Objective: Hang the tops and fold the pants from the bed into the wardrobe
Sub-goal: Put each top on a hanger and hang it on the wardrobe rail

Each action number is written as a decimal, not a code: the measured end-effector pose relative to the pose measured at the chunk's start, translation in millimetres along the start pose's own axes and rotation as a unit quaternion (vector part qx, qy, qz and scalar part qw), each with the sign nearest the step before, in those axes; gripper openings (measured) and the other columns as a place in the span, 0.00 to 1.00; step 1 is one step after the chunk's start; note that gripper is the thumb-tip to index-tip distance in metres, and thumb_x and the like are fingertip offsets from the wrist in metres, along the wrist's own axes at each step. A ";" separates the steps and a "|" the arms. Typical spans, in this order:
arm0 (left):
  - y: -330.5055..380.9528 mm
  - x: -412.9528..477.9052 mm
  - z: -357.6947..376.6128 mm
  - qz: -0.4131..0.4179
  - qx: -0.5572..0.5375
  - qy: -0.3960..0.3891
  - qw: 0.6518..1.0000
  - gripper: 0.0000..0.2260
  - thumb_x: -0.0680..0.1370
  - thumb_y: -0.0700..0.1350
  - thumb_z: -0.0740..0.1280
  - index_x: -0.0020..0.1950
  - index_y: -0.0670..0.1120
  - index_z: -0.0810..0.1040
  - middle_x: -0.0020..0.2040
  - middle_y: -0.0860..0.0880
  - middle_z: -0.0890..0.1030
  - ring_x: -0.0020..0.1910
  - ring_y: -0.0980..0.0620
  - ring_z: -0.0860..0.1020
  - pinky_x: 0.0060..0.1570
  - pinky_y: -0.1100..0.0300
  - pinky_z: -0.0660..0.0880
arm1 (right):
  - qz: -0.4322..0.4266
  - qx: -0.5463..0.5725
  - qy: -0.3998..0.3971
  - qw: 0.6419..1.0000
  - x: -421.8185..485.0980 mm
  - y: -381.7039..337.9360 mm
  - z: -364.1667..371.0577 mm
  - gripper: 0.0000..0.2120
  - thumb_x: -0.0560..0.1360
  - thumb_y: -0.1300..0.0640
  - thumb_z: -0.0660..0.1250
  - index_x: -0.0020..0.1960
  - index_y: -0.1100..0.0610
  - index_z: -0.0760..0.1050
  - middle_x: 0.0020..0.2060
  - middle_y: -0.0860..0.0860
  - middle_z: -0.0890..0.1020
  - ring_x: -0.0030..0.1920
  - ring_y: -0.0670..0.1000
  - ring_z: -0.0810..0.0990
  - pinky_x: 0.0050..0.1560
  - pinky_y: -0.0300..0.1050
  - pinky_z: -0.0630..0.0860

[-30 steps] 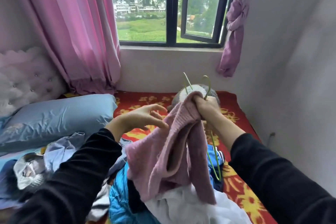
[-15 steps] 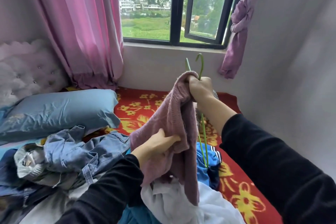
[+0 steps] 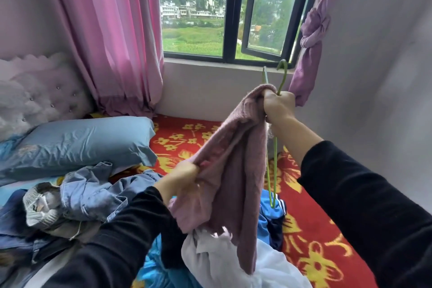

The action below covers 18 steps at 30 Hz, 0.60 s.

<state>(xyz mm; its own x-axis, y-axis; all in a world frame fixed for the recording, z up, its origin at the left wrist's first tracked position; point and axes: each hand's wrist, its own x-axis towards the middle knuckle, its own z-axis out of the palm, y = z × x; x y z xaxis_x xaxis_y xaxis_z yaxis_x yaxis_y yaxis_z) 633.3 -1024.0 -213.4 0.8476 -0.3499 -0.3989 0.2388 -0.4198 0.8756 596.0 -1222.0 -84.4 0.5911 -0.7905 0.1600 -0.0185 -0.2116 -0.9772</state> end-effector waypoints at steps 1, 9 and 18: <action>14.0 3.5 -13.5 0.000 -0.069 0.012 0.998 0.09 0.81 0.38 0.56 0.45 0.42 0.74 0.38 0.43 0.75 0.27 0.49 0.77 0.22 0.65 0.73 | -0.001 0.007 0.013 1.000 4.9 -2.8 -5.5 0.13 0.77 0.55 0.64 0.34 0.56 0.70 0.32 0.50 0.75 0.33 0.50 0.75 0.37 0.48 0.73; 189.8 -28.0 -82.9 0.202 -0.312 0.043 0.927 0.03 0.75 0.42 0.63 0.42 0.47 0.75 0.32 0.49 0.75 0.32 0.52 0.75 0.30 0.61 0.77 | -0.092 0.010 0.082 0.992 44.1 -37.9 -36.5 0.13 0.75 0.51 0.65 0.40 0.62 0.77 0.32 0.51 0.75 0.33 0.50 0.72 0.33 0.44 0.67; 161.7 27.6 -56.1 0.126 -0.193 0.038 0.972 0.22 0.67 0.56 0.73 0.54 0.43 0.82 0.49 0.42 0.84 0.49 0.43 0.83 0.54 0.46 0.79 | 0.003 -0.111 -0.027 0.993 33.7 37.6 -48.0 0.15 0.74 0.51 0.65 0.33 0.59 0.76 0.32 0.55 0.78 0.39 0.57 0.78 0.42 0.54 0.76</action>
<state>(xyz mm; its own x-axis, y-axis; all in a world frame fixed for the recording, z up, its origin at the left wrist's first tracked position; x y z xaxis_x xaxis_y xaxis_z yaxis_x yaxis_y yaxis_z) 721.9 -1054.5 -67.6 0.9317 -0.3312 -0.1493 0.1658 0.0218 0.9859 576.6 -1284.1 -109.0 0.6321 -0.7619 0.1411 -0.1958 -0.3333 -0.9223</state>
